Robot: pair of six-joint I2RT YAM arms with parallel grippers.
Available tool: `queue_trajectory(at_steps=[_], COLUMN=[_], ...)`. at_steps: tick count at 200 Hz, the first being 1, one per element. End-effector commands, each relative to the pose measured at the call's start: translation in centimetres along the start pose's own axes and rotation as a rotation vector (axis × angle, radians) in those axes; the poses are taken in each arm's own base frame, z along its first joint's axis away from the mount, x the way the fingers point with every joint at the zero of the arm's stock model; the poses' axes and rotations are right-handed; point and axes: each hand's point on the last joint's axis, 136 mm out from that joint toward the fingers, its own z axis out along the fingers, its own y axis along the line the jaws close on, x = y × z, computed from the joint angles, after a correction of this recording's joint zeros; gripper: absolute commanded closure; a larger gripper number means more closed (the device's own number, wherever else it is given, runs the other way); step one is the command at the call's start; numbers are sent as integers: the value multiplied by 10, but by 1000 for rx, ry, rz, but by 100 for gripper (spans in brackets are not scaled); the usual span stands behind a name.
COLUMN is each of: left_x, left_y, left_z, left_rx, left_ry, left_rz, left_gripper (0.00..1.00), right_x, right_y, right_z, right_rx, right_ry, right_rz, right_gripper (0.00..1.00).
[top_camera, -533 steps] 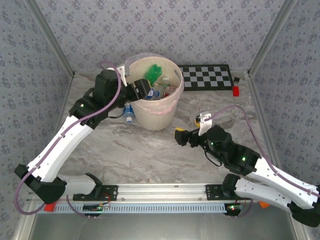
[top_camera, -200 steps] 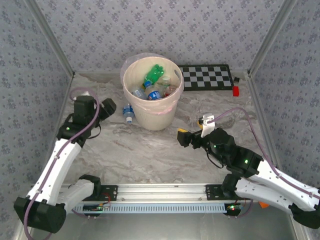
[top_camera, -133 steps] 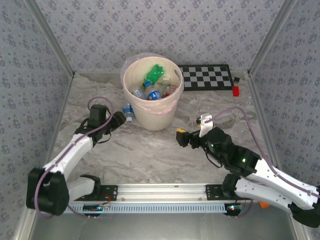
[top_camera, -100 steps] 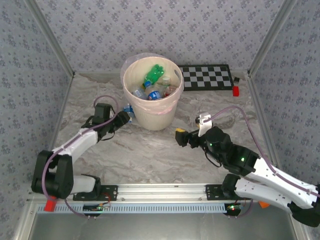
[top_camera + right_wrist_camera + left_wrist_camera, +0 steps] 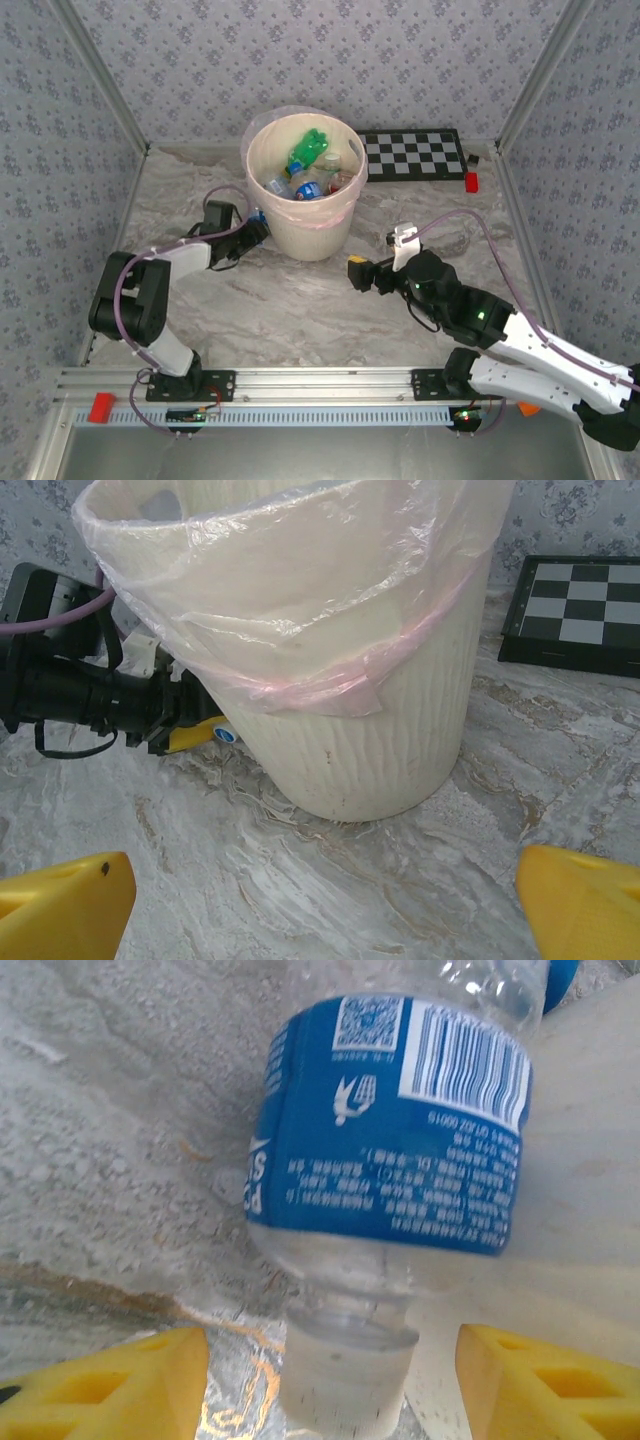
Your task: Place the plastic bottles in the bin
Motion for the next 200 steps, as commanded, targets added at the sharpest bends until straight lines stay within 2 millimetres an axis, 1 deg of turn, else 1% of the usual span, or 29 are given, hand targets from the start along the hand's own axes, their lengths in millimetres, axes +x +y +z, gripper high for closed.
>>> queue_trajectory(at_steps=[1, 14, 32, 41, 49, 62, 73, 77, 118, 139, 159, 172, 200], left_x=[-12, -11, -9, -9, -9, -10, -11, -11, -14, -17, -23, -29, -42], left_y=[-12, -11, -11, -10, -9, -8, -8, -8, -10, -15, -24, -31, -53], left_z=[7, 12, 15, 14, 12, 7, 3, 1, -24, -43, -68, -88, -143], left_rx=[41, 42, 45, 43, 40, 32, 27, 23, 10, 14, 27, 40, 85], left_ry=[-15, -4, 4, 0, -4, -12, -17, -20, -53, -83, -127, -169, -282], left_rz=[28, 24, 21, 21, 26, 32, 39, 40, 56, 61, 70, 74, 89], left_gripper=[36, 37, 45, 46, 51, 55, 68, 71, 72, 72, 72, 73, 72], right_x=[-16, -16, -15, -15, -14, -14, -14, -13, -14, -14, -15, -16, -18], right_y=[5, 5, 4, 3, 2, 2, 2, 2, 3, 3, 2, 2, 3], right_z=[-7, -7, -7, -7, -7, -7, -7, -7, -6, -8, -9, -10, -10], right_rx=[-17, -16, -11, -10, -6, -5, -5, -5, -11, -12, -12, -12, -20], right_ry=[-33, -34, -30, -31, -29, -28, -30, -29, -34, -35, -39, -44, -51], right_rz=[-1, -1, -4, -4, -4, -5, -4, -3, 1, 4, 7, 8, 16], right_gripper=[1, 0, 0, 0, 0, 0, 0, 0, 0, 0, 0, 0, 0])
